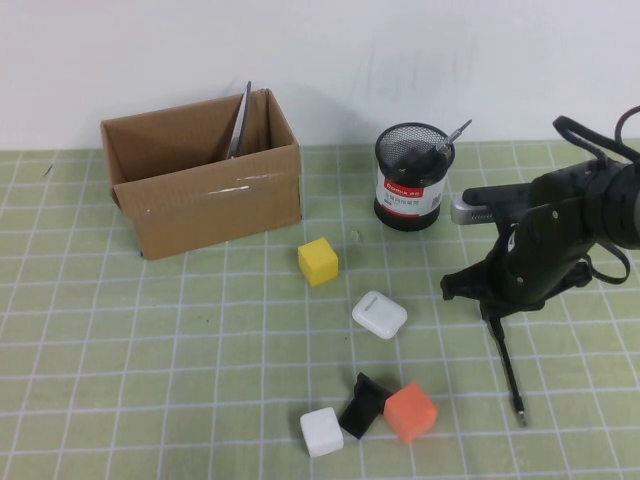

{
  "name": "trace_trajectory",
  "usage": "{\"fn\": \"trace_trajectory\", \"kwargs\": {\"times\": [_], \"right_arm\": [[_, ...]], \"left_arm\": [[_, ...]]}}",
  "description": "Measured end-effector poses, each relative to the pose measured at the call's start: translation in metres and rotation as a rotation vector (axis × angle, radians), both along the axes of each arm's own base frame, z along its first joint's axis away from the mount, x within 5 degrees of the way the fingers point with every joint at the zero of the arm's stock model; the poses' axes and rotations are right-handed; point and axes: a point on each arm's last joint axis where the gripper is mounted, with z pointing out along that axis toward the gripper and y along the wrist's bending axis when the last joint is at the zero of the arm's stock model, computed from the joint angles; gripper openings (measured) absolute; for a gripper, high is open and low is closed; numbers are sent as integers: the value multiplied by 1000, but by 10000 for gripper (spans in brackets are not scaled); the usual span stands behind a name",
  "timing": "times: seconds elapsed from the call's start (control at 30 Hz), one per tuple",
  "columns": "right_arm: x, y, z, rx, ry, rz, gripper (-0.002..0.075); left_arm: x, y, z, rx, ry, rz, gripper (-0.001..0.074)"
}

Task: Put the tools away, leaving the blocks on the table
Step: Pick up the long Screwdriver from the table

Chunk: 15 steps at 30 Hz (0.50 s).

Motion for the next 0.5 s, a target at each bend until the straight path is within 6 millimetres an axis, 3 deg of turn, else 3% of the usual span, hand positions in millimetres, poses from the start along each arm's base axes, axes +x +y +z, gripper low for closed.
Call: {"fn": "trace_trajectory", "kwargs": {"times": [0.17, 0.5], "right_arm": [[-2, 0, 14, 23, -62, 5, 18], [5, 1, 115, 158, -628, 97, 14]], "left_arm": [[0, 0, 0, 0, 0, 0, -3], [0, 0, 0, 1, 0, 0, -3]]}}
